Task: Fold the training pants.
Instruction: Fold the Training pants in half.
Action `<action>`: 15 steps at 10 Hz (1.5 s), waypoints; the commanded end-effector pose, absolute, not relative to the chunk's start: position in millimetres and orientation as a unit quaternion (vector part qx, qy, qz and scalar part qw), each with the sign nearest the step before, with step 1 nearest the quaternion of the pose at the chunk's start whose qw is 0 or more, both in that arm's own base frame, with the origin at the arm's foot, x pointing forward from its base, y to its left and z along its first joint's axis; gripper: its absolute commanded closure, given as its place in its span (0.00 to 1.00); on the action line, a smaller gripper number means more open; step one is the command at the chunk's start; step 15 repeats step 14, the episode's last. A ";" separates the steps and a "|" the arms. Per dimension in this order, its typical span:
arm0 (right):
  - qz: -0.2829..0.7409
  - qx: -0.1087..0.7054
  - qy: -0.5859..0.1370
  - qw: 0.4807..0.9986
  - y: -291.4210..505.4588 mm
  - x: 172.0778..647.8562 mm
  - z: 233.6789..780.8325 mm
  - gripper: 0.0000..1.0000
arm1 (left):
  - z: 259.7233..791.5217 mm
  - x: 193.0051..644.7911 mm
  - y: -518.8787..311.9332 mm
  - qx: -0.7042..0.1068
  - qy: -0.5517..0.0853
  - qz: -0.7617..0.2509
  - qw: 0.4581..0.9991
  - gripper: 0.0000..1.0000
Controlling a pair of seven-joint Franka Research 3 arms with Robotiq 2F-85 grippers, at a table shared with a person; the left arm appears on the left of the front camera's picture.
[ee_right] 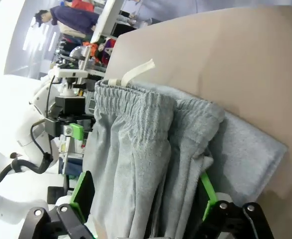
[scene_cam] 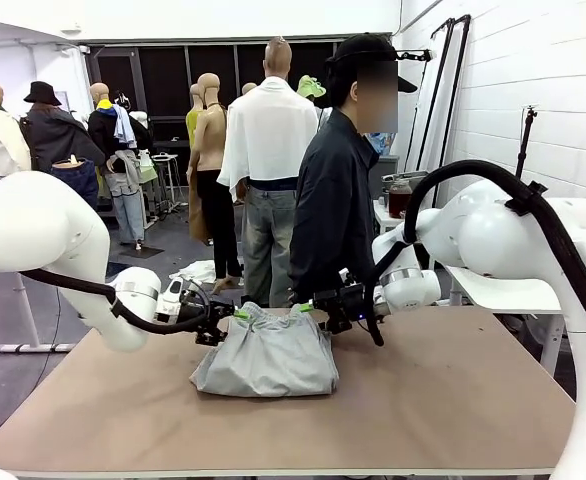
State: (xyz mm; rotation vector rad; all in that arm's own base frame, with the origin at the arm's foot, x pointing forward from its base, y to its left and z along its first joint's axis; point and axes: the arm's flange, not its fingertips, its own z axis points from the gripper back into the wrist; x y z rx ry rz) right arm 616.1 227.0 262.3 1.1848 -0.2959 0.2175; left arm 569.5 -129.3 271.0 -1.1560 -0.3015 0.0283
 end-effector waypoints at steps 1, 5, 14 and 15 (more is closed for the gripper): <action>0.093 0.522 -0.140 0.836 212.1 606.6 275.6 0.00 | 286.3 549.8 -113.4 -0.531 -0.161 0.033 0.831 0.00; 0.115 0.512 -0.174 0.834 200.8 598.6 300.1 0.00 | 310.1 536.0 -105.2 -0.513 -0.194 0.030 0.836 0.00; 0.105 0.522 -0.170 0.829 199.5 607.3 301.4 0.00 | 309.8 541.5 -101.1 -0.522 -0.177 0.026 0.834 0.00; 0.105 0.522 -0.170 0.829 199.5 607.3 301.4 0.00 | 309.8 541.5 -101.1 -0.522 -0.177 0.026 0.834 0.00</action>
